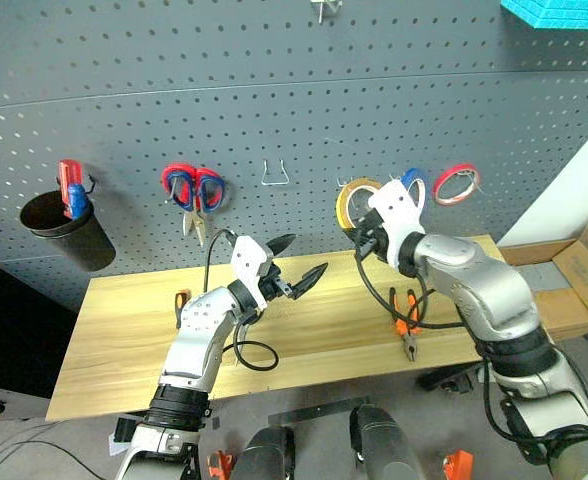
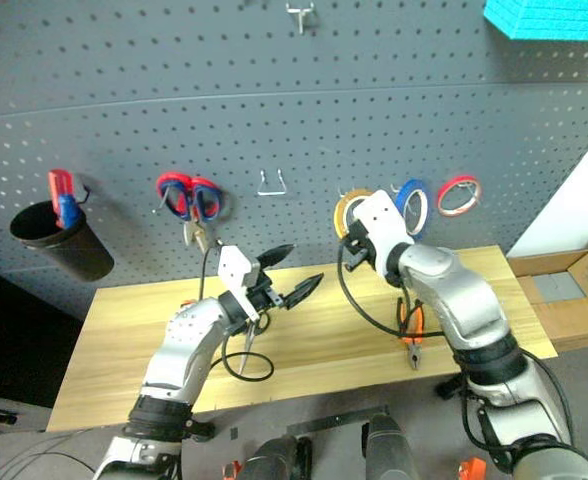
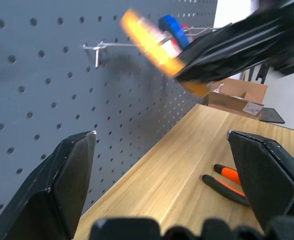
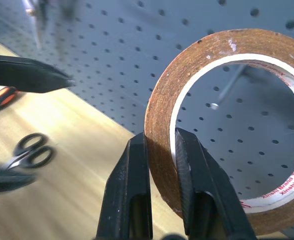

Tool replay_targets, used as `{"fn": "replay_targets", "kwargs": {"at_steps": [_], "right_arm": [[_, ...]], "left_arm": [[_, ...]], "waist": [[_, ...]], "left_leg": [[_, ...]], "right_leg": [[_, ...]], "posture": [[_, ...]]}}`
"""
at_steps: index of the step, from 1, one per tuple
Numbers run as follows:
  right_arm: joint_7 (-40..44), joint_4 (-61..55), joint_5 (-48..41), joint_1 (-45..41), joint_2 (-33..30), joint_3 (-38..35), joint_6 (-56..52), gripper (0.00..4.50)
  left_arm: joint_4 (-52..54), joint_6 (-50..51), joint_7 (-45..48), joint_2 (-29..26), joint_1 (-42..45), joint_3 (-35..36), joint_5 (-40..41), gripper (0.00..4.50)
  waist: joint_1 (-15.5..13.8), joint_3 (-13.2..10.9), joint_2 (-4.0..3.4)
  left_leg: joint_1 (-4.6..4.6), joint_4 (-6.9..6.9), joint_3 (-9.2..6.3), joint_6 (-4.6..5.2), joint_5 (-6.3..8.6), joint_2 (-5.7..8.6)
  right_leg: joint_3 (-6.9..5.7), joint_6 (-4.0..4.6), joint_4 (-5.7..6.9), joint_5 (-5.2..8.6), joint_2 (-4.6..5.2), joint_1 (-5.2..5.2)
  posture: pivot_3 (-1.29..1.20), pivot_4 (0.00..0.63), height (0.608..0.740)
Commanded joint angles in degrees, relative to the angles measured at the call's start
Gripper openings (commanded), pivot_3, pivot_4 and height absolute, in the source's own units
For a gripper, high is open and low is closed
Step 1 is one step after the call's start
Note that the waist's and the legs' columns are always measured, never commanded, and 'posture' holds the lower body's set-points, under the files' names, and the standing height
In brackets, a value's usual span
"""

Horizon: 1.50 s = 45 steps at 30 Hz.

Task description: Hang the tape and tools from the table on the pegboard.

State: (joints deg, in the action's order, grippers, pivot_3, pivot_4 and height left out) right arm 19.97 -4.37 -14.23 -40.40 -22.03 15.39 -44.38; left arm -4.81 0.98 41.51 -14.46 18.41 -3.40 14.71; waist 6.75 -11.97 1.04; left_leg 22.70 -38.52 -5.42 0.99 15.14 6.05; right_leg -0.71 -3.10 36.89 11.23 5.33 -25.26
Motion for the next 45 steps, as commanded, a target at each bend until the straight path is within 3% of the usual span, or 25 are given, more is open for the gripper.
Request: {"fn": "replay_targets", "kwargs": {"at_steps": [1, 8, 13, 19, 22, 27, 36, 45], "right_arm": [[0.09, 6.34, 2.50, -3.02, 3.28, -1.17, 6.32, 0.83], [2.45, 5.89, 3.54, -1.02, 4.00, -2.82, 7.53, 3.00], [6.50, -10.11, -0.22, 7.71, -2.08, -5.28, -2.71, 4.45], [12.87, -27.47, -13.16, 24.35, -10.22, -12.91, -18.79, 4.45], [6.94, -25.49, -13.65, 27.61, -5.75, -17.88, -23.43, 4.45], [-11.32, -10.96, -2.87, 23.25, 4.22, -23.18, -29.41, 4.45], [-15.99, -4.92, 0.63, 20.92, 10.24, -21.99, -26.41, 4.45], [-17.69, 7.83, 4.72, 15.48, 10.50, -19.75, -21.91, 4.45]], "left_arm": [[2.90, 0.10, -0.67, -0.03, 0.26, 0.72, 0.98, 4.50], [3.02, 0.34, -0.22, -0.31, -0.10, 0.09, 1.29, 4.50], [3.05, 1.05, 1.12, -0.97, -1.16, -1.37, 0.69, 4.50], [1.18, 2.08, 5.06, -3.80, -3.43, -3.26, 0.44, 4.50], [1.14, 3.17, 5.90, -5.08, -5.49, -2.79, 0.84, 4.50], [4.90, 5.64, 7.18, -8.39, -10.72, -3.48, 0.43, 4.50], [10.87, 10.13, 5.87, -9.67, -14.46, -2.09, 1.94, 4.50], [13.17, 11.39, 4.64, -9.35, -15.05, -2.22, 2.00, 4.50]], "waist": [[0.01, 0.00, 0.00], [-0.10, 0.00, -0.01], [-0.30, -0.02, -0.04], [-0.26, -0.09, -0.03], [-0.01, -0.42, 0.03], [0.54, -1.70, 0.02], [-0.14, -3.11, -0.12], [-0.26, -3.48, -0.09]], "left_leg": [[0.00, -0.02, 0.03, 0.00, 0.00, -0.06], [0.09, -0.21, 0.15, -0.02, 0.01, -0.40], [0.11, -0.22, 0.15, -0.02, 0.02, -0.48], [0.14, -0.22, 0.13, 0.04, 0.09, -0.65], [0.05, -0.24, 0.23, 0.06, 0.09, -0.74], [-0.22, -0.30, 0.77, 0.05, 0.06, -1.17], [0.03, -0.23, 1.19, 0.08, 0.10, -1.60], [0.04, -0.23, 1.23, 0.09, 0.11, -1.61]], "right_leg": [[0.03, 0.04, -0.01, -0.05, -0.06, 0.00], [0.04, 0.14, -0.01, -0.12, -0.24, -0.03], [0.05, 0.16, -0.03, -0.13, -0.24, -0.03], [0.05, 0.22, -0.08, -0.05, -0.24, -0.01], [0.07, 0.14, -0.08, 0.14, -0.24, 0.06], [0.19, 0.24, 0.00, 0.05, -0.31, 0.16], [0.06, 0.55, -0.04, -0.15, -0.42, -0.09], [0.03, 0.28, -0.13, 0.05, -0.43, -0.08]], "posture": [[-0.23, 0.138, 0.740], [-0.24, 0.160, 0.740], [-0.26, 0.186, 0.740], [-0.27, 0.227, 0.740], [-0.27, 0.250, 0.740], [-0.24, 0.293, 0.740], [-0.20, 0.306, 0.740], [-0.18, 0.294, 0.740]]}}
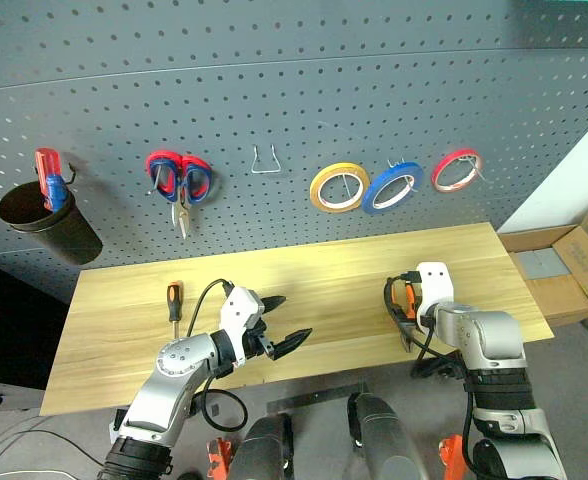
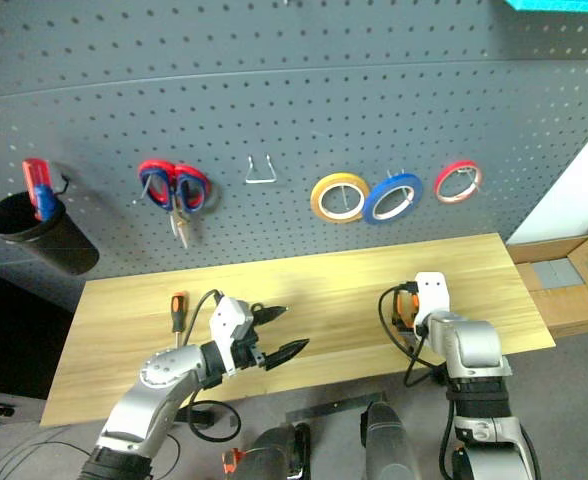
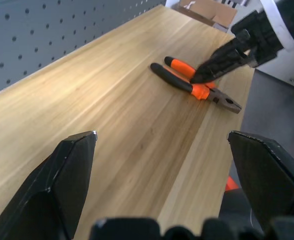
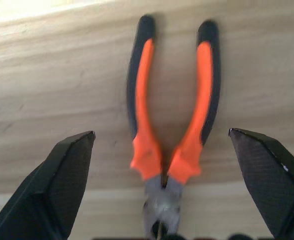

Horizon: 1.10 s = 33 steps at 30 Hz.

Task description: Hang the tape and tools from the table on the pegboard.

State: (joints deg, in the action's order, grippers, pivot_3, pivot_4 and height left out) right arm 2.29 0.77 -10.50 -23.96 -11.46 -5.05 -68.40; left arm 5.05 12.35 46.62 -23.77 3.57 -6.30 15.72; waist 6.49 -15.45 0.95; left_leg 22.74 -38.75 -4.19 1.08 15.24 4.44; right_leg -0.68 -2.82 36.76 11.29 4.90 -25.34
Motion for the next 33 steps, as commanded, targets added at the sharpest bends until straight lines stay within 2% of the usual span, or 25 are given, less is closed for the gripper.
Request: {"fn": "replay_targets", "kwargs": {"at_steps": [1, 7, 10, 15, 17, 20, 23, 26, 30, 33], "right_arm": [[0.16, 4.10, 1.36, -1.20, 0.05, 1.24, 2.62, 4.45], [1.55, 10.68, 3.29, -1.10, 0.84, 4.88, 5.11, 4.45], [0.68, 11.54, 4.00, -1.08, 1.13, 4.43, 6.63, 3.88], [2.66, 9.04, 3.38, -2.27, 0.67, 4.46, 5.00, 2.33], [4.46, 7.09, 2.93, -2.59, -0.14, 5.39, 3.75, 2.27], [11.04, -2.83, 0.21, -3.17, -3.81, 10.25, -0.03, 2.27], [25.30, -20.55, -8.68, -4.96, -9.69, 16.00, 1.39, 2.27], [34.86, -30.97, -16.59, -7.33, -12.41, 16.17, 3.92, 2.27], [36.27, -29.94, -21.60, -14.06, -7.27, 12.69, 7.49, 2.26], [33.73, -24.09, -15.00, -20.21, -3.37, 16.62, 18.17, 2.26]], "left_arm": [[3.63, 0.12, -0.52, -0.11, -0.36, 0.74, 1.01, 4.50], [5.00, 1.60, -0.61, -1.38, -0.80, 1.15, 1.06, 4.50], [5.41, 1.95, -0.71, -1.49, -0.73, 1.18, 1.35, 4.50], [4.44, -0.33, -2.61, -0.21, 0.55, 2.62, 0.90, 4.50], [2.56, -3.26, -5.16, 1.12, 1.97, 3.87, -0.37, 4.50], [2.00, -4.70, -7.77, 2.75, 3.98, 6.66, 0.76, 4.50], [4.23, -5.07, -9.81, 3.65, 3.99, 9.58, 2.26, 4.50], [4.87, -6.38, -12.18, 4.57, 3.43, 11.85, 2.42, 4.50], [5.65, -10.94, -15.86, 6.28, 2.11, 14.13, 1.25, 4.50], [6.12, -17.50, -20.23, 7.99, 2.05, 14.41, -2.95, 4.50]], "waist": [[-0.04, -0.01, -0.01], [-0.02, 0.04, 0.10], [-0.04, 0.07, 0.14], [-0.14, 0.08, 0.14], [-0.38, 0.08, 0.14], [-0.53, 0.07, 0.13], [-0.47, 0.07, 0.12], [-0.47, 0.09, 0.14], [-1.61, 0.40, 0.47], [-2.32, 0.42, 0.52]], "left_leg": [[0.00, 0.00, 0.00, 0.00, 0.00, 0.00], [-0.03, 0.00, -0.01, 0.00, 0.00, -0.05], [-0.07, -0.01, -0.02, -0.01, 0.00, -0.05], [-0.07, -0.01, -0.02, -0.01, -0.01, -0.05], [-0.04, -0.01, -0.04, -0.02, -0.01, -0.05], [0.02, 0.00, -0.04, -0.02, -0.01, -0.05], [0.20, 0.00, 0.11, -0.03, -0.01, -0.05], [0.22, 0.05, 0.13, -0.08, 0.03, -0.10], [0.19, 0.05, -0.06, -0.14, 0.06, -0.15], [0.20, 0.00, -0.06, -0.20, 0.06, -0.09]], "right_leg": [[-0.01, 0.00, 0.00, 0.00, 0.00, 0.00], [0.00, 0.00, 0.01, 0.00, -0.05, 0.03], [-0.01, 0.00, 0.01, 0.00, -0.06, 0.06], [0.00, -0.01, 0.01, -0.01, -0.06, 0.06], [0.00, 0.00, 0.01, -0.01, -0.06, 0.04], [-0.01, 0.02, 0.02, -0.02, -0.07, -0.02], [-0.03, 0.05, 0.07, -0.07, -0.08, -0.28], [-0.05, -0.03, 0.07, -0.03, -0.15, -0.36], [-0.16, 0.06, 0.06, -0.08, -0.19, -0.28], [-0.12, 0.22, 0.00, -0.24, -0.17, -0.26]], "posture": [[-0.18, 0.289, 0.740], [-0.16, 0.279, 0.740], [-0.16, 0.275, 0.740], [-0.16, 0.257, 0.740], [-0.16, 0.244, 0.740], [-0.15, 0.220, 0.740], [-0.15, 0.206, 0.740], [-0.13, 0.188, 0.740], [-0.11, 0.176, 0.740], [-0.09, 0.178, 0.740]]}}
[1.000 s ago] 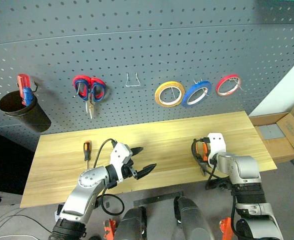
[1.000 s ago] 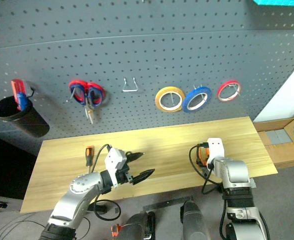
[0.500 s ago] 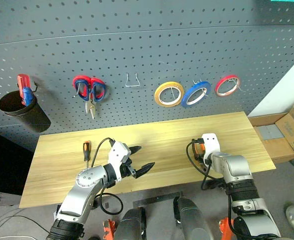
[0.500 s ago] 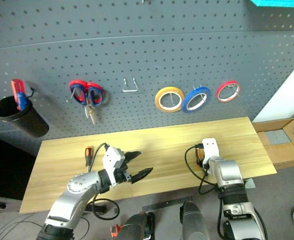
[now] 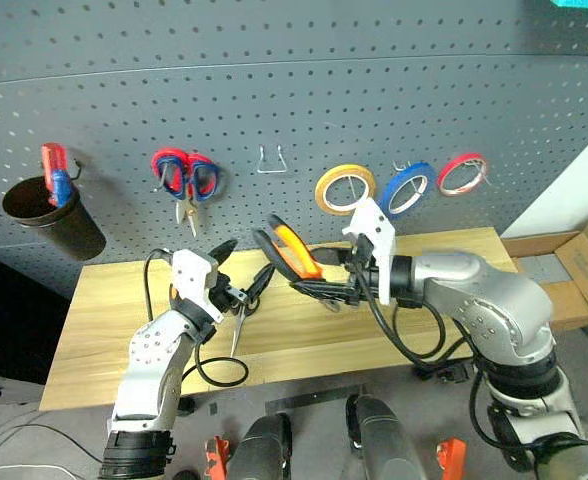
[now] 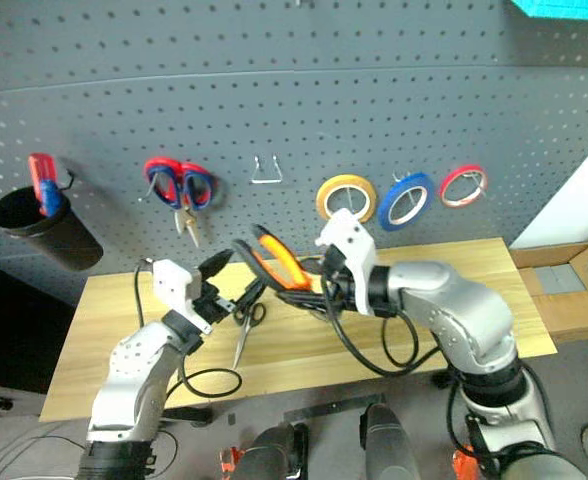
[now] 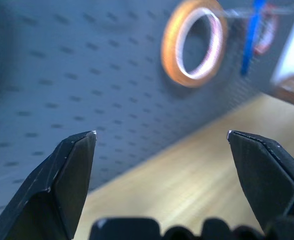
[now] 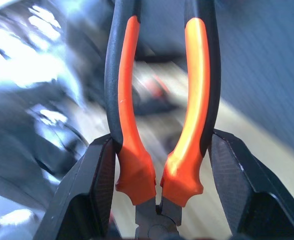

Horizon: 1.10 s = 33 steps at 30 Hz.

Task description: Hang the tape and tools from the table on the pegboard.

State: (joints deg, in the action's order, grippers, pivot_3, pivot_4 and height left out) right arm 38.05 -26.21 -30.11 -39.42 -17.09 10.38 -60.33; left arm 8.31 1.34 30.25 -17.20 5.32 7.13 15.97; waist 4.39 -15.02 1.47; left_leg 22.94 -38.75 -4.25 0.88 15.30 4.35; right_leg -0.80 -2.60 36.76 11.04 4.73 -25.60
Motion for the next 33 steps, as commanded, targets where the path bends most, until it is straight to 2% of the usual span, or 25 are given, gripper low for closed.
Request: {"fn": "replay_targets", "kwargs": {"at_steps": [1, 5, 8, 17, 25, 33], "right_arm": [[-3.45, 5.12, 7.04, -6.46, 4.42, 2.46, 14.45, 2.26], [-7.87, 13.68, 10.93, -11.14, 12.28, 2.51, 24.25, 2.26], [-12.07, 23.84, 16.52, -15.89, 16.39, 1.50, 36.02, 2.26], [-24.27, 48.26, 25.21, -24.48, 20.14, -3.88, 59.97, 2.26], [-28.00, 59.30, 28.55, -25.77, 21.89, -4.36, 70.49, 2.26], [-31.39, 62.85, 34.12, -22.37, 22.46, -2.14, 74.51, 2.26]], "left_arm": [[2.80, -8.96, -6.06, 2.50, 0.83, 0.84, -5.06, 4.50], [1.70, -12.73, -10.51, 5.05, 1.87, 0.18, -7.94, 4.50], [1.99, -13.41, -11.35, 5.92, 0.29, -0.83, -8.39, 4.50], [3.62, -13.08, -12.63, 6.82, -2.06, -2.81, -8.39, 4.50], [4.32, -12.11, -12.49, 6.47, -2.09, -3.09, -7.91, 4.50], [5.94, -11.18, -12.83, 5.99, -2.96, -2.63, -7.97, 4.50]], "waist": [[-0.55, 0.00, 0.00], [-1.49, 0.09, 0.16], [-1.69, 0.10, 0.16], [-2.53, 0.12, 0.19], [-2.53, 0.13, 0.19], [-2.62, 0.17, 0.18]], "left_leg": [[0.01, 0.00, 0.04, -0.03, -0.02, 0.04], [-0.01, -0.01, 0.11, -0.09, -0.04, 0.06], [0.02, 0.02, 0.13, -0.21, -0.06, 0.05], [0.04, 0.07, 0.18, -0.36, -0.08, 0.04], [0.02, 0.08, 0.18, -0.31, -0.05, -0.07], [0.01, 0.05, 0.16, -0.39, -0.11, -0.07]], "right_leg": [[0.02, -0.02, -0.02, -0.02, 0.03, -0.01], [0.03, -0.03, -0.02, -0.16, 0.05, -0.02], [0.06, 0.02, 0.09, -0.20, 0.03, -0.18], [0.11, 0.04, 0.10, -0.20, -0.06, -0.26], [0.17, 0.15, 0.16, -0.26, -0.38, -0.29], [0.19, 0.26, 0.18, -0.33, -0.45, -0.27]], "posture": [[-0.09, 0.178, 0.740], [-0.07, 0.184, 0.740], [-0.05, 0.184, 0.740], [-0.03, 0.189, 0.740], [-0.01, 0.187, 0.740], [0.01, 0.178, 0.740]]}}
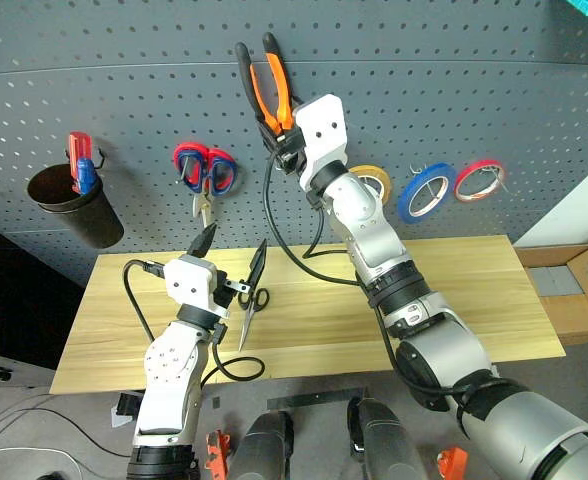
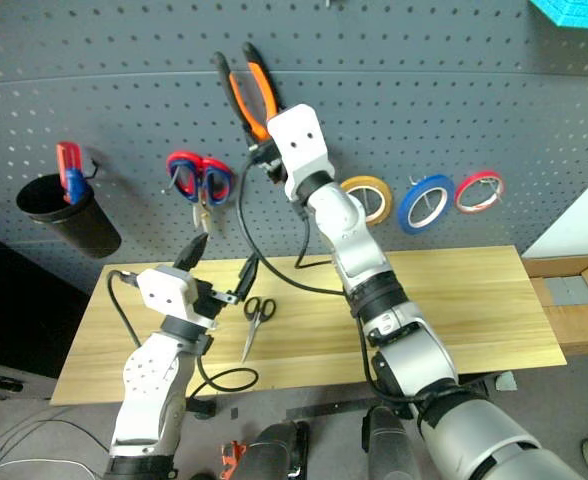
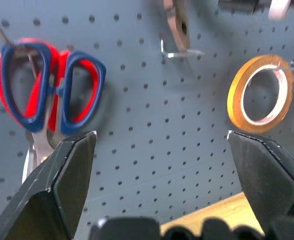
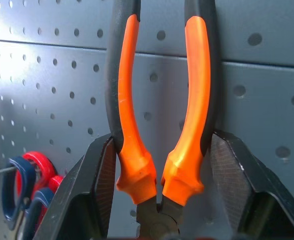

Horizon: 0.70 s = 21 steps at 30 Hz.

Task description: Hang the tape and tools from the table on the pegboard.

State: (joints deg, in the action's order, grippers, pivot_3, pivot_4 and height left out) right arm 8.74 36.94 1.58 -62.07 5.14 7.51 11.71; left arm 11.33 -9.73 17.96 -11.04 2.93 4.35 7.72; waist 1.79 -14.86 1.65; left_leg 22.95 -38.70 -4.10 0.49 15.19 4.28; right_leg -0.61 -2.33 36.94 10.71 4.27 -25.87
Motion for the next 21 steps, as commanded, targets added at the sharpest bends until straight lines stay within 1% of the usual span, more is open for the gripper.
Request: {"fn": "replay_targets", "kwargs": {"at_steps": [1, 4, 6, 12, 14, 15, 18, 19, 21], "right_arm": [[-2.94, 0.49, 3.15, 0.61, 0.24, 0.86, 2.46, 2.26], [-4.62, 1.71, 4.84, 1.58, 0.28, 1.18, 3.11, 2.26], [-4.10, 1.07, 5.93, 3.26, 0.44, 2.43, 4.12, 2.26], [-4.46, -0.68, 5.77, 4.12, 0.71, 1.89, 4.11, 2.26], [-2.88, -1.41, 3.87, 4.24, 0.89, 1.01, 3.37, 2.98], [-2.47, -1.70, 3.33, 4.28, 0.89, 0.72, 2.80, 3.15], [-1.07, -4.05, 2.67, 5.08, 0.35, 0.63, 1.57, 4.19], [-0.30, -5.48, 2.24, 5.64, 0.07, 0.58, 0.82, 4.45], [0.93, -9.69, 0.87, 7.04, -0.55, -0.24, -1.88, 4.45]], "left_arm": [[3.08, -0.02, -0.63, -0.16, -0.67, 0.10, 0.21, 4.50], [3.28, 0.33, -0.93, -0.25, -0.65, 0.09, -0.02, 4.50], [2.67, 0.50, -1.28, -0.57, -0.12, 0.44, -0.30, 4.50], [2.51, 1.10, -1.90, -0.91, -0.13, 0.57, -0.52, 4.50], [2.69, 1.46, -1.33, -1.10, -0.50, 0.23, -0.20, 4.50], [2.76, 1.79, -0.97, -1.27, -0.58, 0.03, -0.04, 4.50], [2.42, 2.86, -1.09, -1.43, -0.46, 0.07, -0.12, 4.50], [2.04, 3.29, -1.23, -1.49, -0.32, 0.14, -0.16, 4.50], [1.22, 4.32, -1.69, -1.39, -0.11, 0.38, -0.11, 4.50]], "waist": [[-0.04, 0.01, 0.00], [-0.06, 0.01, 0.00], [-0.06, 0.01, 0.00], [0.01, 0.03, 0.01], [0.02, 0.03, 0.01], [0.01, 0.03, 0.01], [0.01, 0.03, 0.00], [0.00, 0.03, 0.00], [-0.01, 0.03, 0.00]], "left_leg": [[0.00, 0.00, 0.00, -0.02, -0.01, 0.00], [0.01, 0.00, 0.00, -0.08, -0.05, 0.00], [0.01, 0.00, -0.01, -0.07, -0.04, 0.00], [0.00, 0.01, 0.00, -0.08, -0.04, -0.02], [0.01, 0.01, 0.00, -0.08, -0.04, -0.03], [0.01, 0.01, 0.00, -0.08, -0.04, -0.03], [0.00, 0.01, -0.01, -0.06, -0.03, -0.03], [0.00, 0.00, -0.01, -0.06, -0.03, -0.03], [-0.01, 0.00, -0.01, -0.05, -0.03, -0.03]], "right_leg": [[0.01, 0.00, 0.00, 0.00, 0.00, -0.01], [0.02, 0.00, 0.00, 0.00, -0.02, -0.02], [0.02, 0.01, 0.00, 0.00, -0.02, -0.01], [0.05, 0.01, 0.00, 0.00, -0.07, -0.04], [0.05, 0.01, 0.00, 0.00, -0.08, -0.04], [0.05, 0.01, 0.00, 0.00, -0.09, -0.04], [0.05, 0.01, -0.01, 0.00, -0.09, -0.03], [0.05, 0.01, 0.00, 0.00, -0.09, -0.03], [0.05, 0.01, 0.01, 0.00, -0.09, -0.02]], "posture": [[0.01, 0.178, 0.740], [0.01, 0.177, 0.740], [0.00, 0.180, 0.740], [0.00, 0.186, 0.740], [0.00, 0.186, 0.740], [0.00, 0.186, 0.740], [0.00, 0.187, 0.740], [-0.01, 0.188, 0.740], [-0.01, 0.192, 0.740]]}}
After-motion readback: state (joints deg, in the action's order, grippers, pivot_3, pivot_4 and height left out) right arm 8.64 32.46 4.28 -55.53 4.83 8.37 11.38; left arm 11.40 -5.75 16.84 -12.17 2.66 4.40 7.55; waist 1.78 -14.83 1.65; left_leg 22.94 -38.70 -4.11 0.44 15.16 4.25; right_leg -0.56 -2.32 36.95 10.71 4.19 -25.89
